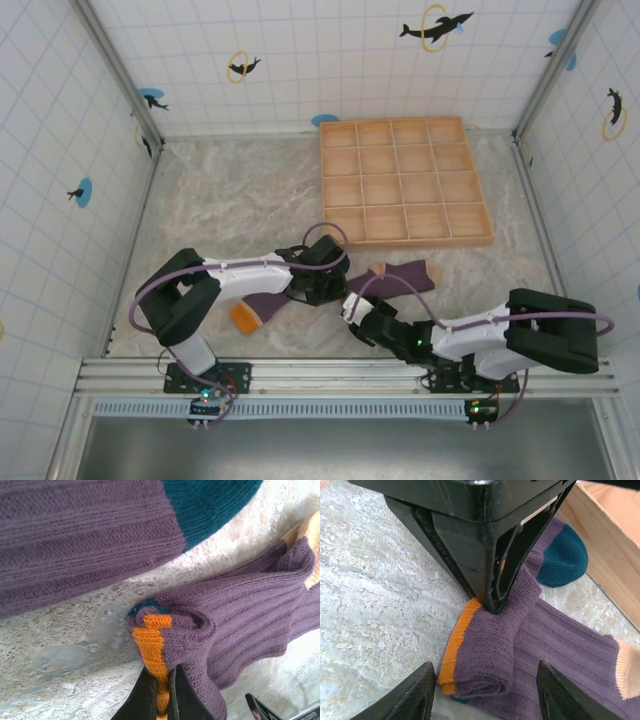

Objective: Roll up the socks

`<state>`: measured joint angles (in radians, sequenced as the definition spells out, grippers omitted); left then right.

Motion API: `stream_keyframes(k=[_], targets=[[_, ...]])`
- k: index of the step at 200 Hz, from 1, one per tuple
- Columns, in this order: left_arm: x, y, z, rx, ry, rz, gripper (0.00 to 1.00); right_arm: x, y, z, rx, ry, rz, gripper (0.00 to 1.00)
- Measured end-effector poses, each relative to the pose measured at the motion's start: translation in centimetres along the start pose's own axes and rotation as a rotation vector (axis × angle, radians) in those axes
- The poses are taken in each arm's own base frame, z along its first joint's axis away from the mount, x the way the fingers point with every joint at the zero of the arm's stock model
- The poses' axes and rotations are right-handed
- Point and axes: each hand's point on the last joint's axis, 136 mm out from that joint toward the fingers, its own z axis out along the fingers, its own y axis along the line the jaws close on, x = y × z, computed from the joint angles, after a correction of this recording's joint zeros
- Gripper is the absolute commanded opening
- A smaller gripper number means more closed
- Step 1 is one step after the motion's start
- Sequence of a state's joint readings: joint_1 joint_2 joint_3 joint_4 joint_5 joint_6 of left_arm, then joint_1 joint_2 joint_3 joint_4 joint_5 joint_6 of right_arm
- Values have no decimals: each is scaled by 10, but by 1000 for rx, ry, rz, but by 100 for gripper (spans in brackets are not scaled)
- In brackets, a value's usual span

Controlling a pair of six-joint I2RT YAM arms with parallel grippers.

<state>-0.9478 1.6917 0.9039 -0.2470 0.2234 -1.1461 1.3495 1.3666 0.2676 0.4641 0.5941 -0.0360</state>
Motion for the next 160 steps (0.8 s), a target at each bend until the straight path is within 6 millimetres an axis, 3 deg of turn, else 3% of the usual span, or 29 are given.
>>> stream_keyframes(k=[87, 160], targets=[[3, 2, -1, 21, 15, -25, 0, -16, 7, 13, 8, -28, -17, 45], [7, 0, -1, 53, 43, -51, 0, 2, 8, 12, -23, 16, 63, 45]])
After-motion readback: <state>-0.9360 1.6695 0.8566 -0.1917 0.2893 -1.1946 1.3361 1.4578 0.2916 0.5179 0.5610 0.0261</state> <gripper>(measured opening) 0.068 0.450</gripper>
